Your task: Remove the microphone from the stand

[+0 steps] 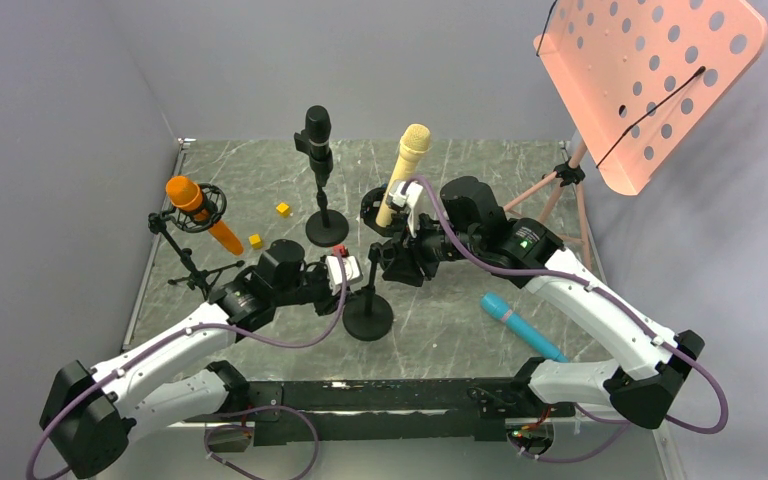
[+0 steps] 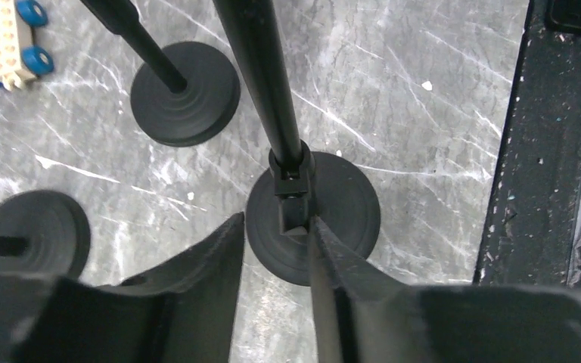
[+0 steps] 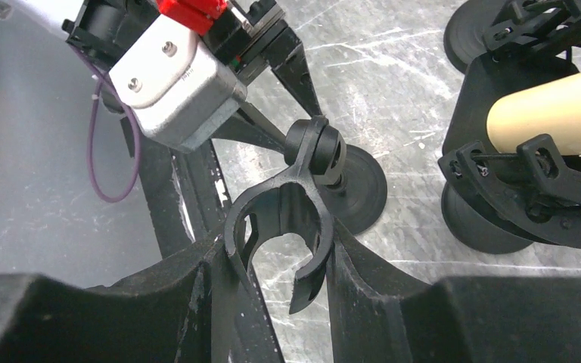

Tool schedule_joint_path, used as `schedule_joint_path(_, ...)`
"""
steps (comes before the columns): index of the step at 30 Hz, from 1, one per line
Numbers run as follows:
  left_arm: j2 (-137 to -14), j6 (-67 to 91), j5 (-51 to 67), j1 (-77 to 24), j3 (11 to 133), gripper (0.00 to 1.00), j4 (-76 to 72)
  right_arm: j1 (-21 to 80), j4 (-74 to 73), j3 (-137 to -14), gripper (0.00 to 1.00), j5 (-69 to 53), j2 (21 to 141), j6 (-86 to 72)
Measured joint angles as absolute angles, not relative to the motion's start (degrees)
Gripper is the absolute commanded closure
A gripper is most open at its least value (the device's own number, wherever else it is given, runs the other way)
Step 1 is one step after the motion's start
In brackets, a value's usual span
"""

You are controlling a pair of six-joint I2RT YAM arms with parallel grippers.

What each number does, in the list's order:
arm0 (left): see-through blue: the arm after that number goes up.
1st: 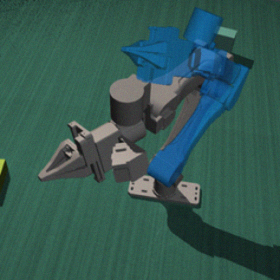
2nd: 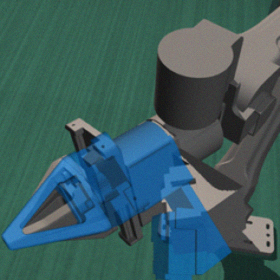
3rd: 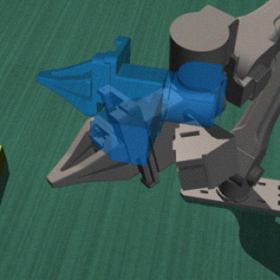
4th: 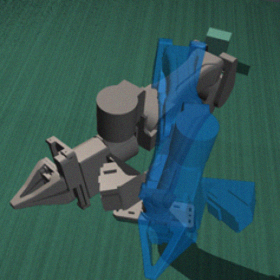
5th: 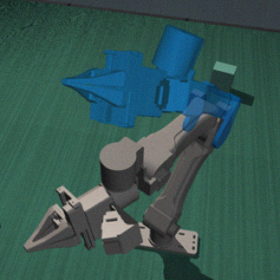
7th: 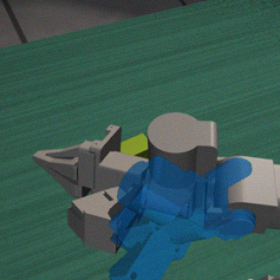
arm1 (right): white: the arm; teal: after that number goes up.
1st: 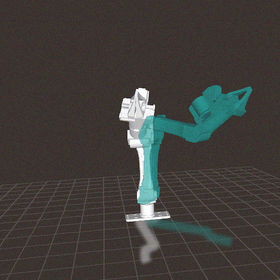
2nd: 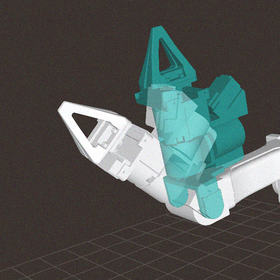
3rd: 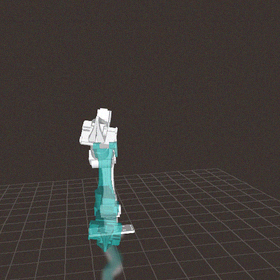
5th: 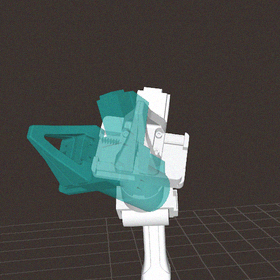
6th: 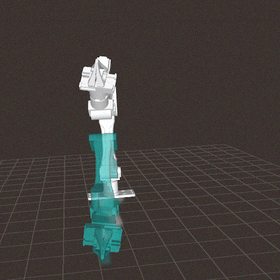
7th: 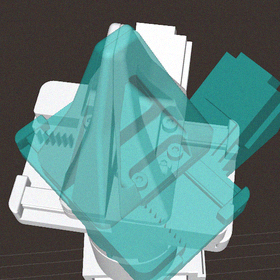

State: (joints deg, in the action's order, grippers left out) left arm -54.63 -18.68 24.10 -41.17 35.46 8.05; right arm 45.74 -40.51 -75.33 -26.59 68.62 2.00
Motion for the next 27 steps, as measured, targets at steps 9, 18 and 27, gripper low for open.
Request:
schedule_joint_path(9, -56.40, -10.96, 26.68, -39.72, 35.46, 0.99, 7.79, 45.71, -40.58, -74.98, 0.82, -25.45, 68.20, 3.49)
schedule_joint_path(18, -62.87, 11.73, 43.70, -30.89, 35.31, 0.85, 1.87, 45.67, -40.77, -73.97, 0.82, -25.47, 66.78, 5.17)
schedule_joint_path(27, -59.53, 10.07, 42.11, -31.09, 35.11, 0.44, 4.64, 45.69, -40.64, -73.21, 0.82, -26.04, 66.26, 5.39)
